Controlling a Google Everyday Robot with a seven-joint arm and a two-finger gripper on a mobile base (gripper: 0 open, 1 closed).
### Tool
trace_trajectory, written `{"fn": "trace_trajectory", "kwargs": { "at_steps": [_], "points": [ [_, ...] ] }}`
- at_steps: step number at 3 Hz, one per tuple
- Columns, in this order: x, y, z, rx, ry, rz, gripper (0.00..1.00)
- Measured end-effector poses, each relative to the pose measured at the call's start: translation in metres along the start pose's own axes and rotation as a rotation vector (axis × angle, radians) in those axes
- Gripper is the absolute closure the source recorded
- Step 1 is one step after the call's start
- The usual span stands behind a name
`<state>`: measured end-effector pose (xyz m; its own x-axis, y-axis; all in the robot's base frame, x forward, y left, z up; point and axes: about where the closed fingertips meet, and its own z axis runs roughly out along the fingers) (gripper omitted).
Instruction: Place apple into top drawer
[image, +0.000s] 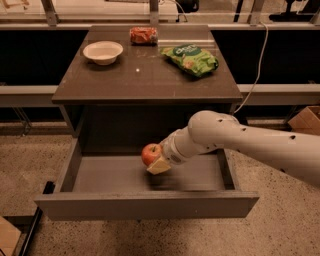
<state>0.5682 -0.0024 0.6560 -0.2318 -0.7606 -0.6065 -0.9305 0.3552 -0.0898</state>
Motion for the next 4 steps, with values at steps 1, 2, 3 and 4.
{"fn": "trace_trajectory", "kwargs": {
  "at_steps": [1,2,3,4],
  "points": [
    [-0.0019,-0.0023,0.008,-0.028,-0.029,0.013,0.58],
    [-0.0023,-0.0017,0.0095,-0.031,-0.03,0.012,0.34],
    [-0.0027,-0.0003,0.0112,-0.035,-0.03,0.011,0.04],
    [-0.0028,0.0002,0.0116,-0.036,-0.029,0.01,0.0]
  ]
}}
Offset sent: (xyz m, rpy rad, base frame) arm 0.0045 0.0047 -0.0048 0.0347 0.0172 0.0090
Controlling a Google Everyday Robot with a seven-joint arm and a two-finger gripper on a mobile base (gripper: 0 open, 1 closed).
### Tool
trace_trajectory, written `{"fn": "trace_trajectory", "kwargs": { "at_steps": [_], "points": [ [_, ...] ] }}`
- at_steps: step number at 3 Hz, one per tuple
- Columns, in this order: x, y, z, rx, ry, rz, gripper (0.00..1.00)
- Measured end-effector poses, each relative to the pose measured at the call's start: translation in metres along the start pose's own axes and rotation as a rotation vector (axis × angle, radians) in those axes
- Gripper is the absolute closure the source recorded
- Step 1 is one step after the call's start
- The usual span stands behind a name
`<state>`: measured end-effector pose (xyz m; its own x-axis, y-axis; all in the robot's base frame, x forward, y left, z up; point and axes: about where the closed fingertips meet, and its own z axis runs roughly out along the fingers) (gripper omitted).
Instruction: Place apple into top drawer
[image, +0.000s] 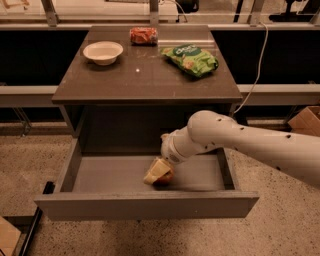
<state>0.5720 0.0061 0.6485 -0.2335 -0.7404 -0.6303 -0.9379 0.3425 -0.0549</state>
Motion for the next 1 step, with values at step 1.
{"fn": "trace_trajectory", "kwargs": {
  "at_steps": [1],
  "points": [
    [0.0,0.0,0.0,0.0,0.0,0.0,0.0]
  ]
}}
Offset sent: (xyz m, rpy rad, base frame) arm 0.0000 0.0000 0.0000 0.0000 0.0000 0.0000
